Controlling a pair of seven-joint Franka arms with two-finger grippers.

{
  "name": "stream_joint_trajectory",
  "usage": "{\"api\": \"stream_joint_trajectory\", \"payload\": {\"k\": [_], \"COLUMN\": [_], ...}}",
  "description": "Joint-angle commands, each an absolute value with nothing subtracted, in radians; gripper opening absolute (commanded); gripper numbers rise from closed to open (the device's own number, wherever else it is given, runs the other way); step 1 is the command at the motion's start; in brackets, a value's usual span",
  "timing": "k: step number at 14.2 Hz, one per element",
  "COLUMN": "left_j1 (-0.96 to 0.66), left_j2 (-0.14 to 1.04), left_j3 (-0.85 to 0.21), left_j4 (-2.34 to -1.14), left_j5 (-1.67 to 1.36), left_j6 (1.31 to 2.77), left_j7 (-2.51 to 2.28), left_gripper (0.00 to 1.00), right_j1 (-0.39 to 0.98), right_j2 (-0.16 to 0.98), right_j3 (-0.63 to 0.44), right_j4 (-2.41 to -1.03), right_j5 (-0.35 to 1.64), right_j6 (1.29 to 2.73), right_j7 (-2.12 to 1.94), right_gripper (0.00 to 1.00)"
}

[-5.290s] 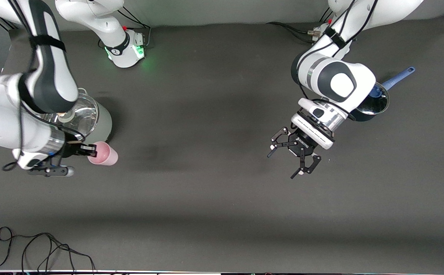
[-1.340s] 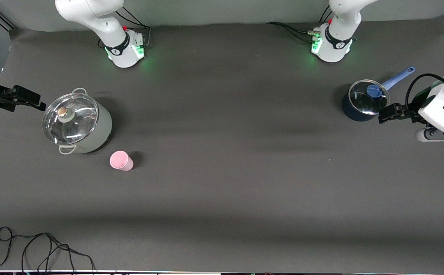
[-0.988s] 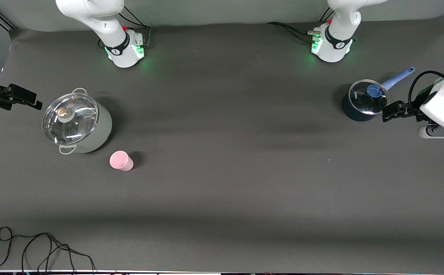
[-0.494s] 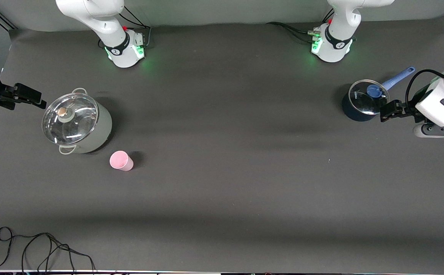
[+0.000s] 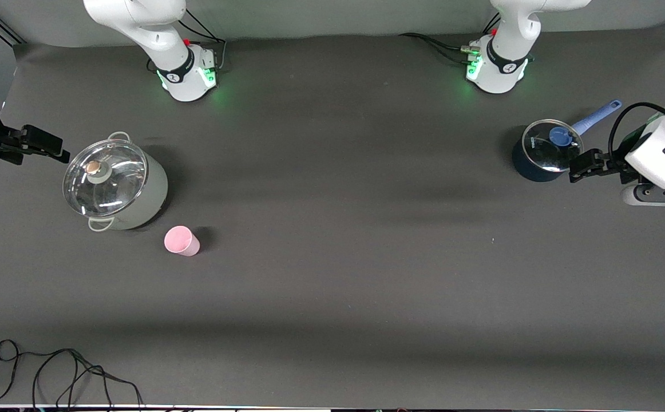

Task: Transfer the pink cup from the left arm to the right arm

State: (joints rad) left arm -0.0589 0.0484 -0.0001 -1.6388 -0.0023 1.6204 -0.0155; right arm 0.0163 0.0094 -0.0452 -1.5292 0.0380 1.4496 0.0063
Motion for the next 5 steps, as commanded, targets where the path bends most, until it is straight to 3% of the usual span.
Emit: {"api": "stream_joint_trajectory", "payload": {"k": [1, 5], "left_j1": [-0.077, -0.078], "left_j2": [0.028, 0.031], "left_j3": [0.015, 0.015], "left_j4": [-1.637, -1.617], "left_j5": [-0.012, 0.001], "left_j6": [1.601, 1.589], "left_j7": [-0.002, -0.006], "left_gripper": [1.0, 1.0], "right_j1": [0.015, 0.029], "right_j2": [0.0, 0.002], "right_j3": [-0.038, -0.038], "right_j4": [-1.534, -1.532], "right_j5": [0.017, 0.015], "right_j6": [1.445, 1.445], "right_j7": [-0.008, -0.006], "right_gripper": [1.0, 1.0]}}
